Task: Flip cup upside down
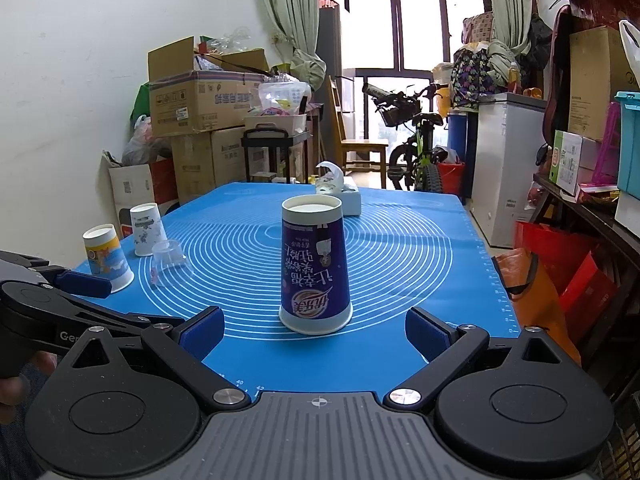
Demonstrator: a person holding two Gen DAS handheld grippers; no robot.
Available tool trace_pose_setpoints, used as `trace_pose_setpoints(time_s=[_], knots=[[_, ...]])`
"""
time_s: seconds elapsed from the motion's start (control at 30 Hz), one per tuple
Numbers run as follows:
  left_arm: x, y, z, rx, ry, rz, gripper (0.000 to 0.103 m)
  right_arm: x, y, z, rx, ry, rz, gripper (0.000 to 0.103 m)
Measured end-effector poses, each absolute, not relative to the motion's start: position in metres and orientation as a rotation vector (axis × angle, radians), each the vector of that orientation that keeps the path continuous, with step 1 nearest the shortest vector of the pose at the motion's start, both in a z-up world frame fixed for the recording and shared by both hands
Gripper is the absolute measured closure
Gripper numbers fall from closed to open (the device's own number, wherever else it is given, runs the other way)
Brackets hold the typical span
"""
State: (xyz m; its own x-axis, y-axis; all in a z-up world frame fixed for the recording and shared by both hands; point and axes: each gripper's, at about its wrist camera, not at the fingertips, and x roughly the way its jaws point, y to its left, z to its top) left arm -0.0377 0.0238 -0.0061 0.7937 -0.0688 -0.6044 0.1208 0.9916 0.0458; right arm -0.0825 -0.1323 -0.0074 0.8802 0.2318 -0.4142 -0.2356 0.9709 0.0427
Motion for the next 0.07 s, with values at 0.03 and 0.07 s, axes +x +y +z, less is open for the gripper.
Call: trace_pose_setpoints(time_s=[0.03, 0.07], knots=[[-0.0373, 0.0243, -0.006, 0.082, 0.647, -0.098, 0.007, -0.0827, -0.1327, -0.0076, -0.009, 0.431, 0.243, 0.006], [-0.0371, 0.0249, -0.0058, 0.081, 0.647, -0.096, 0.007, -0.0826, -0.1323, -0.0074, -0.009, 0.43, 0.243, 0.006]])
